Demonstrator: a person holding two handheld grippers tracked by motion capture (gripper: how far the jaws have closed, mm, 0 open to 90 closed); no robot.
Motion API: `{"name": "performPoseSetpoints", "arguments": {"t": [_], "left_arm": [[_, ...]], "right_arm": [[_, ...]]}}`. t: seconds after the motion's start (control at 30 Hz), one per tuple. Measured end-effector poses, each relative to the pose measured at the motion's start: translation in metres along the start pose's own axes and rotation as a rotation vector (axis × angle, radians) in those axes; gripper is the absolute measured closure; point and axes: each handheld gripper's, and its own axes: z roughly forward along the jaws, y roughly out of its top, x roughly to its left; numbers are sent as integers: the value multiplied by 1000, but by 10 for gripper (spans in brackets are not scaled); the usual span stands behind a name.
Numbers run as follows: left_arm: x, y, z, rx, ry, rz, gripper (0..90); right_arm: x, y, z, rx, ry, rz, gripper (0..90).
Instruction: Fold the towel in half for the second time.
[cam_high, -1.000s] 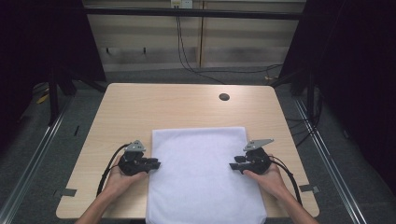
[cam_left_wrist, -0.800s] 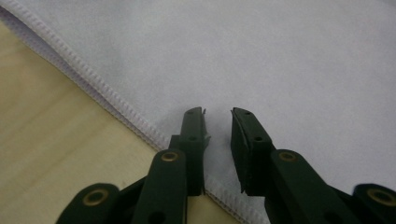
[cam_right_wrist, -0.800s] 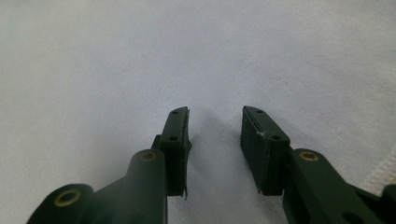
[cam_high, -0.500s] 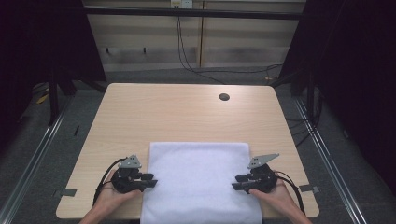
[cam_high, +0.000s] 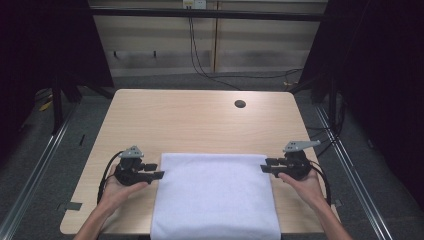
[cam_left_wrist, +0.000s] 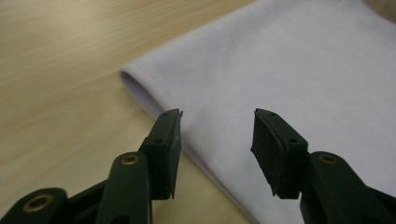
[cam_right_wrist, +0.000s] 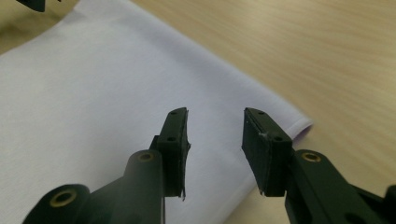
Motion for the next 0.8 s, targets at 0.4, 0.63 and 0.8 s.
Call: {"name": "performPoseSetpoints", "arguments": {"t": [0.4, 0.63, 0.8], "left_arm": [[36, 26, 22, -30, 55, -14, 447], [42, 26, 41, 10, 34, -19, 368], [44, 26, 44, 10, 6, -12, 366]], "right_arm": [[-52, 11, 54, 88, -16, 42, 584], [-51, 2, 57, 121, -6, 24, 636], [-50, 1, 57, 146, 25, 40, 799]]}}
